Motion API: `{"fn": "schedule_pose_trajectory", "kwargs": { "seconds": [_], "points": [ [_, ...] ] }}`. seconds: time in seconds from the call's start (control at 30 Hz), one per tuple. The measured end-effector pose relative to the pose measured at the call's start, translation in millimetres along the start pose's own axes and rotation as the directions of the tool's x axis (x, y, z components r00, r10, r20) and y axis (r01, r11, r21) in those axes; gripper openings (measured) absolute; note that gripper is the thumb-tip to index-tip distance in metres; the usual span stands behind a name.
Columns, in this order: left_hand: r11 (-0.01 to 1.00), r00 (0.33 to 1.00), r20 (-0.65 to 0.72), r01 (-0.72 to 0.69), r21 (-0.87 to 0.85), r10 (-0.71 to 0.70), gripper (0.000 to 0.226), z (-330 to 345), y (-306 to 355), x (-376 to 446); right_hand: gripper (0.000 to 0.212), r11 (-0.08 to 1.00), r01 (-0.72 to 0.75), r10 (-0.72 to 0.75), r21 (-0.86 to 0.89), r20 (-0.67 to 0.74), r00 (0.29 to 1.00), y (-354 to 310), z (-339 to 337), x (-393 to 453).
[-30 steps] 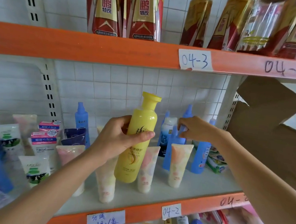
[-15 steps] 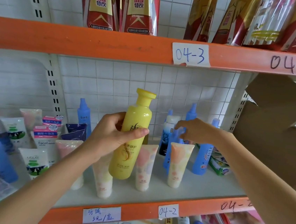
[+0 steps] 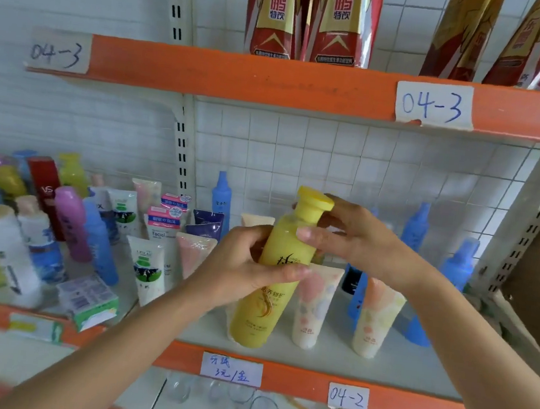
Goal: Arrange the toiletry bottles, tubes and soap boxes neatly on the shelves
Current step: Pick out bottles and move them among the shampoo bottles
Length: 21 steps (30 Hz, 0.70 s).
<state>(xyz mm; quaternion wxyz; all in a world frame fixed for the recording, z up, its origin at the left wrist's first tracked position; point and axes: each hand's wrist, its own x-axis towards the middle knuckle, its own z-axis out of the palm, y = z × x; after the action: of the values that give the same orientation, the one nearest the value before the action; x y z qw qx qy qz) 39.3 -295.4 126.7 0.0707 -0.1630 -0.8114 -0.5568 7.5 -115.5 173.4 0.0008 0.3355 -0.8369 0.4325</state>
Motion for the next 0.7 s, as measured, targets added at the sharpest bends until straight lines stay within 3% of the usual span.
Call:
{"fn": "schedule_pose_trajectory", "kwargs": {
  "seconds": [0.17,0.3,0.47,0.57,0.7],
  "points": [
    [0.999,0.995,-0.083,0.045,-0.012,-0.046,0.046,-13,-1,-17,0.051,0.999,0.027,-0.026,-0.025,0.03,0.999,3,0,18],
    [0.997,0.991,-0.114,0.068,-0.023,-0.07,0.05,-17,0,-13,0.042,0.976,-0.125,0.126,-0.181,-0.007,0.992,31,-25,31],
    [0.998,0.995,-0.077,0.065,-0.023,-0.067,0.051,-3,2,2,0.028,0.752,-0.353,0.315,-0.556,-0.167,0.934,81,-61,46],
    [0.998,0.997,-0.044,0.059,-0.006,-0.059,0.05,7,2,14,0.031,0.651,-0.445,0.408,-0.615,-0.212,0.888,109,-83,50],
    [0.998,0.998,-0.022,0.063,-0.005,-0.063,0.053,17,3,26,0.037,0.613,-0.491,0.432,-0.618,-0.258,0.864,133,-97,53]
  ]
}}
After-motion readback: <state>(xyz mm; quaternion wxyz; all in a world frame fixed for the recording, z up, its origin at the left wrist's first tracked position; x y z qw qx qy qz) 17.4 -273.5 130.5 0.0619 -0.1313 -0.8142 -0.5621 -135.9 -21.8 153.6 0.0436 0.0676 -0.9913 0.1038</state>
